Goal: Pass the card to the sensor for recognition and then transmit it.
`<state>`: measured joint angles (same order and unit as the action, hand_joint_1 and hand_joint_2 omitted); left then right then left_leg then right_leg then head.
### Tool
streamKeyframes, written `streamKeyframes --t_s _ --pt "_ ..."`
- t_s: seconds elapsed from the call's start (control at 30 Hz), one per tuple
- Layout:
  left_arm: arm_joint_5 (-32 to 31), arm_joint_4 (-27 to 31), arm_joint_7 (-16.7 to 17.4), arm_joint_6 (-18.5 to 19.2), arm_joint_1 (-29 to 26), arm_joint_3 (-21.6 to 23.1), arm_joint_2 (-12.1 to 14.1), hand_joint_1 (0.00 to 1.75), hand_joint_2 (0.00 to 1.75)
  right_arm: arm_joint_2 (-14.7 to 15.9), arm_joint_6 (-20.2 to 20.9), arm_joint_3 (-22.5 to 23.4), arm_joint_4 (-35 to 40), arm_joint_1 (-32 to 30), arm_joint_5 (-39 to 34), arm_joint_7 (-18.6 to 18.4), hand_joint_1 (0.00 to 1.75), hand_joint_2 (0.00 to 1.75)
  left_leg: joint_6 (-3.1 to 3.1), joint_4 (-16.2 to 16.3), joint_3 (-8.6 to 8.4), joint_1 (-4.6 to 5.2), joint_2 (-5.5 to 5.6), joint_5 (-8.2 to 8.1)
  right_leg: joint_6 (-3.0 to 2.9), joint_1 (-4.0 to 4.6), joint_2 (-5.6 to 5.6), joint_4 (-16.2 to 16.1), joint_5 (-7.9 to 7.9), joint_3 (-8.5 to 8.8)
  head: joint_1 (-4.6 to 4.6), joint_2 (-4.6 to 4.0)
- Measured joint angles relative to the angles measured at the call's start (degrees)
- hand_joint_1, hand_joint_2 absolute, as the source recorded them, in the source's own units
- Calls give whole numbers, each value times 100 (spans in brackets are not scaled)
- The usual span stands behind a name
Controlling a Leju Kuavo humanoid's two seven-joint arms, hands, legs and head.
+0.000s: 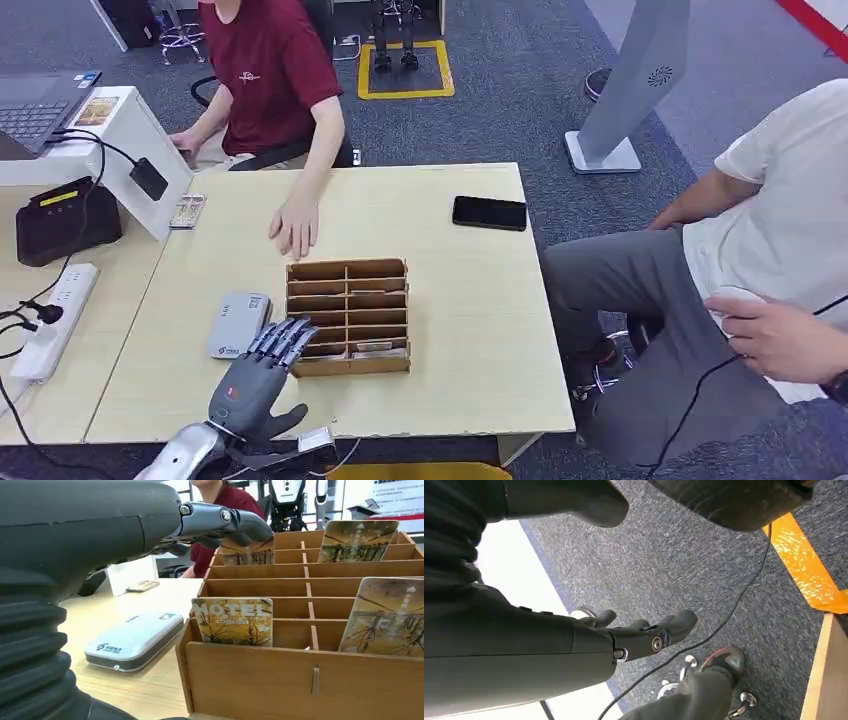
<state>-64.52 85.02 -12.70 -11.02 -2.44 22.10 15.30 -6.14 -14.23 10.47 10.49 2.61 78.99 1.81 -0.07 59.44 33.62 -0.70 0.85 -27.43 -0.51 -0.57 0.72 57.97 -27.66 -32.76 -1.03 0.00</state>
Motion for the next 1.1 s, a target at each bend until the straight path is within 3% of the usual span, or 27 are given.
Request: streamKeyframes --t_s 0.77,0.97,1.0,1.1 --pt "0 -2 0 -7 2 0 -2 0 175 -2 -4 4 2 0 35 -9 0 175 0 0 -1 0 0 0 0 0 0 0 0 0 0 0" --pt "-77 -61 70 -42 154 0 -168 0 175 -26 -2 7 2 1 105 -11 0 175 0 0 -1 0 1 0 0 0 0 0 1 0 0 0" --pt "-92 -77 72 -48 184 0 -195 175 175 -33 -2 7 2 0 105 -11 0 175 0 0 -1 0 1 0 0 0 0 0 1 0 0 0" --pt "-116 -155 179 -48 253 0 -256 175 175 -46 2 7 2 1 142 -26 0 175 0 0 0 0 1 0 0 0 0 0 1 1 0 0"
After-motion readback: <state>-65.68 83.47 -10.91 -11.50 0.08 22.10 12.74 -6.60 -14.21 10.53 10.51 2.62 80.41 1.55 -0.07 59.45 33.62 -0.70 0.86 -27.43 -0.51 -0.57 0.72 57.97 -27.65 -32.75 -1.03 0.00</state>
